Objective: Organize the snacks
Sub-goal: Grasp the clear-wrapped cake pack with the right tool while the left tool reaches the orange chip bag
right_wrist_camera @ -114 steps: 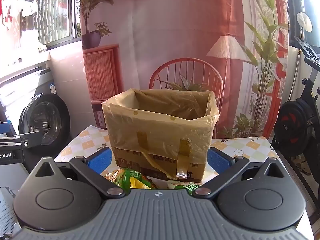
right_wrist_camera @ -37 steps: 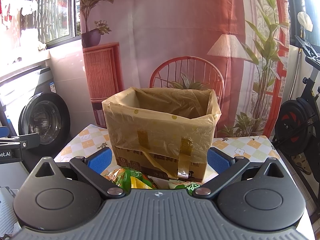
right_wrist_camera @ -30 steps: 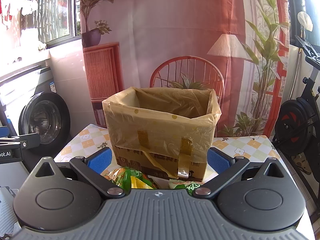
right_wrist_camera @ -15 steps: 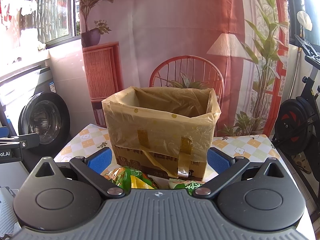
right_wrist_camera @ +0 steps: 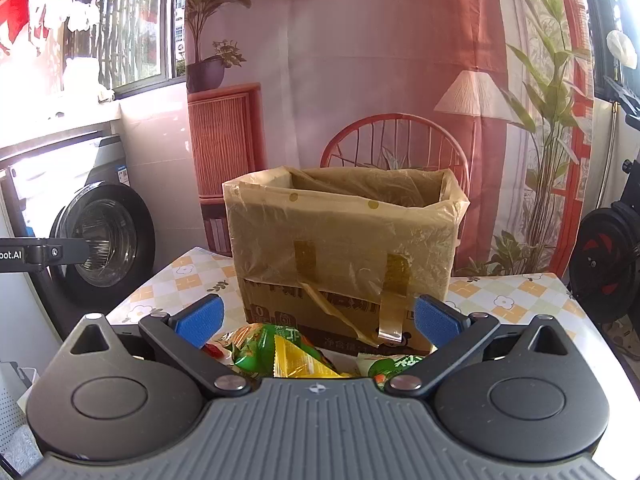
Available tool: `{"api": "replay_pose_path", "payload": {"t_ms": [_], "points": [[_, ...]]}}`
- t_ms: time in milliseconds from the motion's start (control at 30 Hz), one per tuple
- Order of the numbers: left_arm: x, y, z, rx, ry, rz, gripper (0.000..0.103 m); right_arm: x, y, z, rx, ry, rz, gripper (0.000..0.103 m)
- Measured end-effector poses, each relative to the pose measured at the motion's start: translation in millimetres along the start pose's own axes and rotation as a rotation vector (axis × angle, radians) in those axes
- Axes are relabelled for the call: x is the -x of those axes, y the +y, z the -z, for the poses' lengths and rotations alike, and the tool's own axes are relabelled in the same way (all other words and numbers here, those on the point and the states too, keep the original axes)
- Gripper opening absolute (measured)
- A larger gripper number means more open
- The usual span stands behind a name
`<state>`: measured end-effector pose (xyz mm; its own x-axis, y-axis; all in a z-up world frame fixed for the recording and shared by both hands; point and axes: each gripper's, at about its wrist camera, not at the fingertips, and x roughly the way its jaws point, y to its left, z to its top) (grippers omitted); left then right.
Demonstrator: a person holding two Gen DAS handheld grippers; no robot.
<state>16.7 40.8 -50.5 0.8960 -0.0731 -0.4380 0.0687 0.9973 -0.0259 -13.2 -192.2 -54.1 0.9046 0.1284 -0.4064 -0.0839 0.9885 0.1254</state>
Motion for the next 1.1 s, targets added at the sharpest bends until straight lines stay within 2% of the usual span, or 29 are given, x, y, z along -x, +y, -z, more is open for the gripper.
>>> {"api": "replay_pose_path", "payload": {"t_ms": [100,267,400,500,633,867,1000,1100], "points": [[-9,3,13,0.005,0.028,0.004,0.100,-7,6,21,0.029,0.017,-0.045,0.103],[-23,12,36,-0.016,0.059,0.009,0.099,-20,28,62,0.136,0.089,-0.047,0.103],[-34,21,56,-0.018,0.103,0.021,0.099,-26,38,90,0.104,0.164,-0.108,0.103],[-40,21,68,-0.049,0.119,0.014,0.098,-32,45,104,0.119,0.212,-0.119,0.103],[-42,20,77,-0.083,0.108,0.028,0.098,-48,51,113,0.127,0.252,-0.119,0.103],[-46,21,91,-0.080,0.120,0.093,0.097,-81,57,125,0.175,0.315,-0.123,0.102],[-52,20,99,-0.083,0.144,0.105,0.095,-90,55,129,0.173,0.356,-0.133,0.096],[-54,21,103,-0.077,0.159,0.107,0.093,-89,55,129,0.183,0.345,-0.137,0.093]]}}
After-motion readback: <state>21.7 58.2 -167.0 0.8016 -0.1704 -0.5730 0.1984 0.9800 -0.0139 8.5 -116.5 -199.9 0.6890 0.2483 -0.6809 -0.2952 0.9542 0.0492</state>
